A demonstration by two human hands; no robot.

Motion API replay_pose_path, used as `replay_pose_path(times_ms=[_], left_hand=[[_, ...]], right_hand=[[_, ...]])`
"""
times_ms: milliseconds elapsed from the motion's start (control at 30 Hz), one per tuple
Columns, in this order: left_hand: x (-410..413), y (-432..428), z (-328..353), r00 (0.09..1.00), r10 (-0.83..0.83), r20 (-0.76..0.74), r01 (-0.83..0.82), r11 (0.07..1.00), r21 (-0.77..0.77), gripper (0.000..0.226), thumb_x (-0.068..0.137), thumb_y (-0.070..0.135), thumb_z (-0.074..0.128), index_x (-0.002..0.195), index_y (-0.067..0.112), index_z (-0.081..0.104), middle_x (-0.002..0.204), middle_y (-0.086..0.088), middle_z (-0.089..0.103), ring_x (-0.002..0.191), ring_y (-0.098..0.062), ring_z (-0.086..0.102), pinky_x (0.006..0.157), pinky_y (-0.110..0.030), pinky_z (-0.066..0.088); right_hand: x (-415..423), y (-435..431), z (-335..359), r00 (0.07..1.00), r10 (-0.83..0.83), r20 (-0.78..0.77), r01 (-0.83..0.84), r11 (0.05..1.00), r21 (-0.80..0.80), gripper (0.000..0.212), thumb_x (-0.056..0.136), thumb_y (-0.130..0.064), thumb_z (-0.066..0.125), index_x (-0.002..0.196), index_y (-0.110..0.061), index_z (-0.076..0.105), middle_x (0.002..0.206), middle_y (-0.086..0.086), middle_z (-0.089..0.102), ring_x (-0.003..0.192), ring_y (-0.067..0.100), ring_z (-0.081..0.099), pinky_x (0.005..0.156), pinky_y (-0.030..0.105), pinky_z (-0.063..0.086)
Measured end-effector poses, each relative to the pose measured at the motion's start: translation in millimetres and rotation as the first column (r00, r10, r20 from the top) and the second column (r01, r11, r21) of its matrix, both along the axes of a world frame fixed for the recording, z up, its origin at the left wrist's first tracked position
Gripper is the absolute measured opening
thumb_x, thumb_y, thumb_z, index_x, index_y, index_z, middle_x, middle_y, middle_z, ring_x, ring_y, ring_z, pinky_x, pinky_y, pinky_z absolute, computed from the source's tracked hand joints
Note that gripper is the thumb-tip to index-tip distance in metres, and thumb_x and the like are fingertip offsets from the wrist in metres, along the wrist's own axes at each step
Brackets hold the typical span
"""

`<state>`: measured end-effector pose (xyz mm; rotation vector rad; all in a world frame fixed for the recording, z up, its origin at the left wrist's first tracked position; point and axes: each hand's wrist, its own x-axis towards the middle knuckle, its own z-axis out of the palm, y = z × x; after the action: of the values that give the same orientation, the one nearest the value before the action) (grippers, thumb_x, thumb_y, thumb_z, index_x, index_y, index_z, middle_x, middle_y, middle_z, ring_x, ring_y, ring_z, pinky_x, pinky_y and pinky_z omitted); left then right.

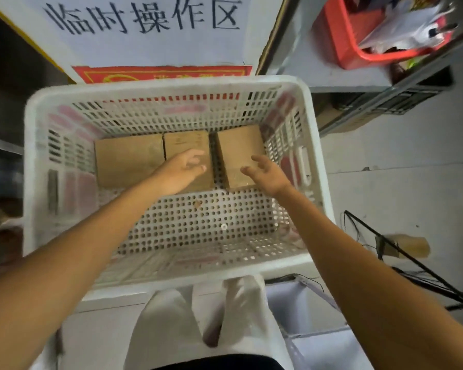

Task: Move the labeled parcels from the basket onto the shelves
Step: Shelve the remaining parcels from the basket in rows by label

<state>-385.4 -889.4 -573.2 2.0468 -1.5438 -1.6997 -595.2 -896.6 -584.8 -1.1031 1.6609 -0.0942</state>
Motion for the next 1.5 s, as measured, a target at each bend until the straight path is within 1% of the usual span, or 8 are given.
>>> replay_pose_path(times_ms=[200,333,600,833,967,1133,1333,1500], left_hand=[[-60,-29,-81,0.972,0.216,-0.094,-0.203,0.971,0.129,0.047,0.101,0.024,0.046,0.146,0.023,0.034,0.147,-0.003,0.04,0.131,-0.018,0.042,0.081,-0.018,0.036],[-78,-34,-137,0.929,0.366,-0.064,-0.345,0.913,0.219,0.055,0.099,0.022,0.05,0.149,0.023,0.027,0.149,-0.007,0.037,0.132,-0.022,0.041,0.086,-0.024,0.035],[-85,-16,-179,0.848,0.53,-0.023,-0.486,0.793,0.367,0.063,0.099,0.034,0.049,0.152,0.022,0.018,0.154,0.001,0.031,0.137,-0.021,0.037,0.108,-0.033,0.032],[-84,21,-169,0.971,0.241,-0.004,-0.222,0.9,0.376,0.066,0.096,0.028,0.055,0.151,0.026,0.019,0.14,0.01,0.043,0.126,-0.016,0.045,0.109,-0.035,0.036],[-85,30,-175,0.965,0.257,0.06,-0.263,0.918,0.297,0.069,0.093,0.021,0.059,0.15,0.019,0.021,0.138,-0.001,0.049,0.123,-0.019,0.05,0.106,-0.04,0.041],[-87,43,-181,0.985,0.151,0.08,-0.17,0.928,0.332,0.085,0.075,0.048,0.067,0.146,0.036,0.022,0.14,-0.001,0.043,0.124,-0.025,0.047,0.105,-0.045,0.041],[-75,63,-141,0.961,0.277,0.0,-0.254,0.88,0.401,0.068,0.087,0.031,0.067,0.145,0.019,0.034,0.132,0.004,0.049,0.119,-0.017,0.05,0.088,-0.026,0.043],[-64,48,-82,0.923,0.374,-0.093,-0.336,0.899,0.281,0.054,0.087,0.024,0.067,0.132,0.016,0.039,0.122,-0.005,0.058,0.103,-0.017,0.058,0.089,-0.034,0.048]], right_hand=[[-33,-47,-87,0.984,-0.172,0.056,0.167,0.983,0.082,0.061,0.094,-0.024,0.06,0.147,-0.014,0.032,0.146,0.006,0.043,0.13,0.026,0.046,0.11,0.04,0.038],[-24,-58,-145,0.966,-0.255,-0.037,0.257,0.964,0.072,0.082,0.087,-0.026,0.066,0.152,-0.023,0.016,0.146,0.003,0.037,0.135,0.03,0.037,0.111,0.049,0.036],[-18,-11,-178,0.948,0.11,-0.299,-0.108,0.994,0.023,0.1,0.089,-0.027,0.062,0.151,-0.026,-0.017,0.156,0.016,0.009,0.137,0.04,0.026,0.111,0.052,0.031],[-27,35,-170,0.98,-0.075,-0.183,0.082,0.996,0.032,0.08,0.088,-0.024,0.065,0.148,-0.02,0.014,0.149,0.013,0.03,0.127,0.035,0.045,0.103,0.048,0.044],[-37,39,-173,0.968,-0.236,-0.085,0.244,0.965,0.1,0.052,0.094,-0.035,0.057,0.137,-0.017,0.034,0.135,0.009,0.05,0.117,0.028,0.054,0.091,0.04,0.048],[-37,37,-181,0.968,-0.204,-0.146,0.223,0.966,0.127,0.06,0.086,-0.049,0.064,0.133,-0.02,0.039,0.126,0.005,0.057,0.117,0.029,0.055,0.099,0.046,0.047],[-45,53,-134,0.971,-0.232,-0.061,0.24,0.942,0.237,0.063,0.086,-0.037,0.069,0.137,-0.013,0.042,0.125,0.006,0.055,0.115,0.023,0.052,0.093,0.031,0.042],[-35,54,-70,0.944,-0.33,0.007,0.324,0.932,0.162,0.065,0.084,-0.037,0.072,0.136,-0.012,0.041,0.128,0.005,0.055,0.114,0.023,0.053,0.1,0.035,0.044]])
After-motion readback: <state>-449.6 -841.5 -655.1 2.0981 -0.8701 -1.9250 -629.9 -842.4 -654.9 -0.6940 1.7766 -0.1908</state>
